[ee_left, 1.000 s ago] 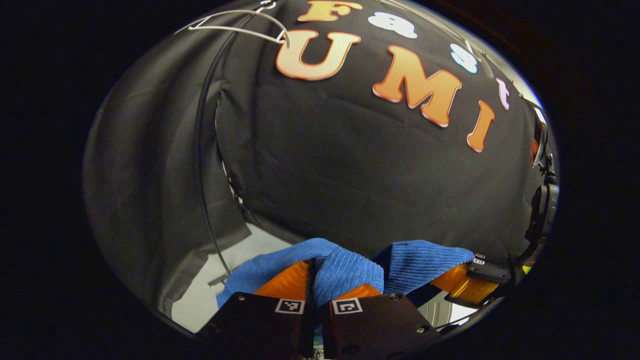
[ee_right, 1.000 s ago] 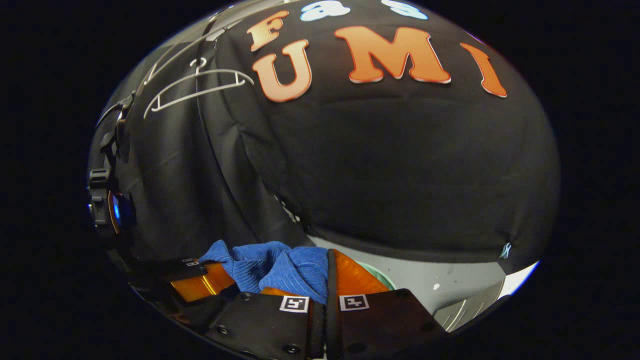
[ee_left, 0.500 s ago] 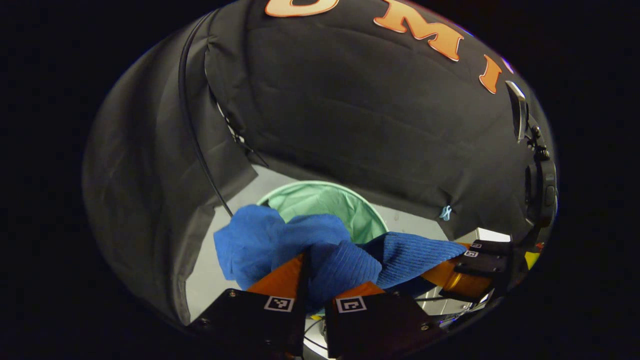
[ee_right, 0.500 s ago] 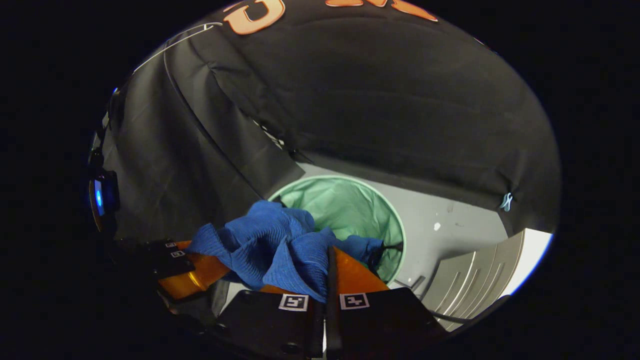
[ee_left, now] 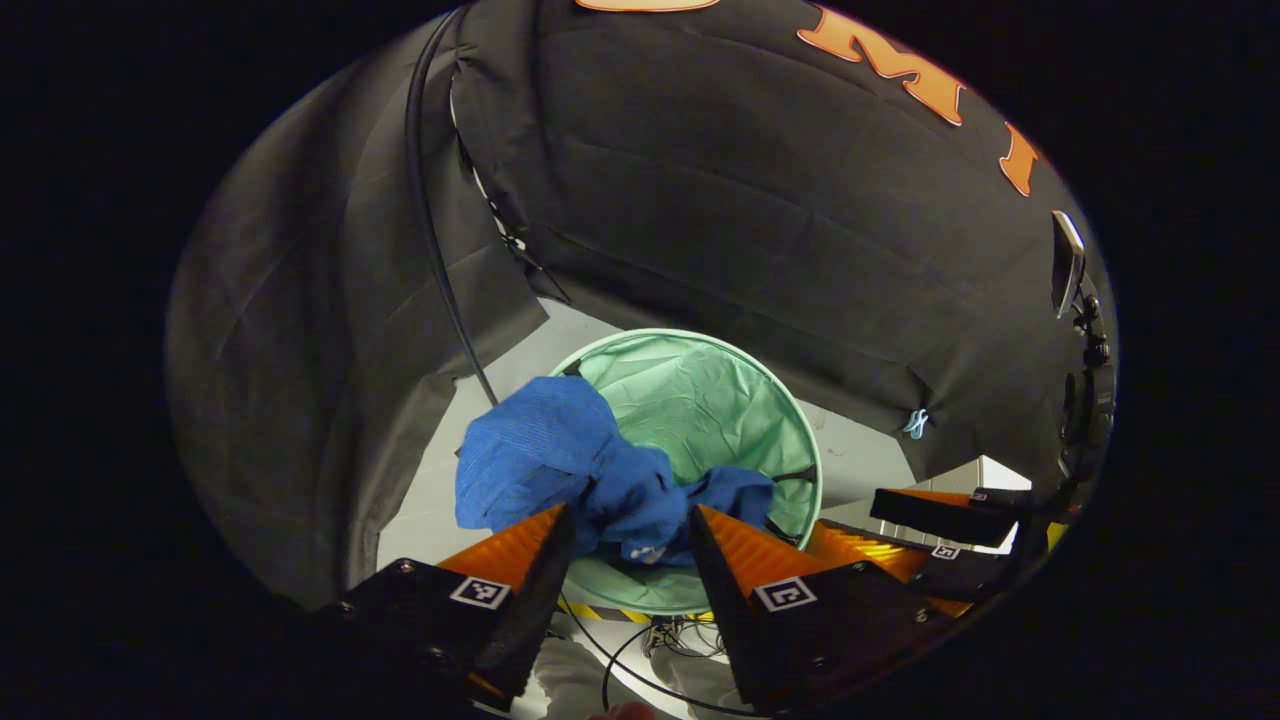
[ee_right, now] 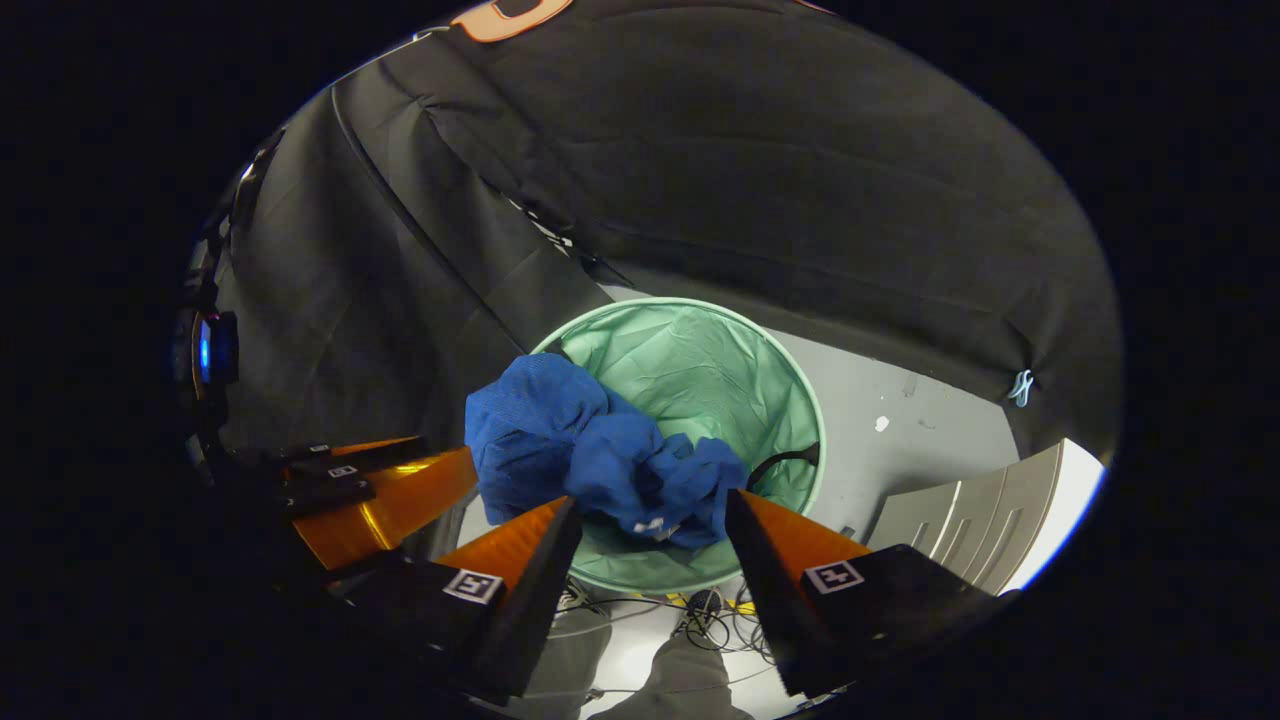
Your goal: Grasp the clothes on the hanger with both hands and then place them into the laundry hamper below.
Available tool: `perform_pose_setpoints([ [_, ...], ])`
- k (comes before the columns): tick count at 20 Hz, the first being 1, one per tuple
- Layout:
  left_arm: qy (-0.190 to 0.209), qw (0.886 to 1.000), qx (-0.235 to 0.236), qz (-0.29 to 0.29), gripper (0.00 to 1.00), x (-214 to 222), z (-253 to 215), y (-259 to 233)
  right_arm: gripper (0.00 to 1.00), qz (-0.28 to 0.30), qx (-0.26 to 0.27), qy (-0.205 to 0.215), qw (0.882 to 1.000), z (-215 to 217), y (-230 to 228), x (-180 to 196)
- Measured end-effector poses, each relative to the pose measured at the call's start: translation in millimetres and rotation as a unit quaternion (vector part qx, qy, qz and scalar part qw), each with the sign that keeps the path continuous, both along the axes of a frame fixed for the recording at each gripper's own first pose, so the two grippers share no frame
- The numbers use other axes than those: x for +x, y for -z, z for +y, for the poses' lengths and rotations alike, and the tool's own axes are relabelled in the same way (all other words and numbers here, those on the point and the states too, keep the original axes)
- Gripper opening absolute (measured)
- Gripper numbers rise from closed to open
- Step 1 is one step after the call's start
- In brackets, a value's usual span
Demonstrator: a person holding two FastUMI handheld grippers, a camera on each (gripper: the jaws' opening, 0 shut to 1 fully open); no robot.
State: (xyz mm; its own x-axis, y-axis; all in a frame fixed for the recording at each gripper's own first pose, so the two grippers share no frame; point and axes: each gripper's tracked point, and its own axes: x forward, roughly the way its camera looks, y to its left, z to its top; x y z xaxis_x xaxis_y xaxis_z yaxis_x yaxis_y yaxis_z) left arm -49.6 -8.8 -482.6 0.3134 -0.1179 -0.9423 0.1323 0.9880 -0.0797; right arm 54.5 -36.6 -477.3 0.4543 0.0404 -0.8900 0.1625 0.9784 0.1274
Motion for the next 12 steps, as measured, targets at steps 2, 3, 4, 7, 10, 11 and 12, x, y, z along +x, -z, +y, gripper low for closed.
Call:
perform_pose_setpoints([
  [2,-0.004,1.000,0.004,0.006,0.87,-3,2,0,0.98,0.005,-0.001,0.002,1.000,2,2,-1],
  [3,-0.004,1.000,0.005,0.005,0.92,-4,1,0,0.99,0.007,-0.001,0.003,1.000,1,5,-3],
  [4,0.000,1.000,0.006,0.001,0.92,-3,1,-1,0.99,0.007,-0.001,0.004,1.000,1,8,-5],
  [7,0.011,1.000,0.008,-0.015,0.92,1,2,-5,0.99,0.003,0.001,0.009,1.000,-2,7,-13],
  [10,0.014,0.999,0.005,-0.052,0.93,14,1,-18,0.99,-0.017,0.004,0.016,1.000,1,-15,-8],
  [11,0.014,0.997,0.001,-0.070,0.93,19,-1,-23,0.99,-0.029,0.001,0.017,0.999,-2,-26,-6],
  [12,0.014,0.996,-0.004,-0.088,0.96,26,-4,-31,0.99,-0.041,-0.002,0.017,0.999,-3,-36,-2],
])
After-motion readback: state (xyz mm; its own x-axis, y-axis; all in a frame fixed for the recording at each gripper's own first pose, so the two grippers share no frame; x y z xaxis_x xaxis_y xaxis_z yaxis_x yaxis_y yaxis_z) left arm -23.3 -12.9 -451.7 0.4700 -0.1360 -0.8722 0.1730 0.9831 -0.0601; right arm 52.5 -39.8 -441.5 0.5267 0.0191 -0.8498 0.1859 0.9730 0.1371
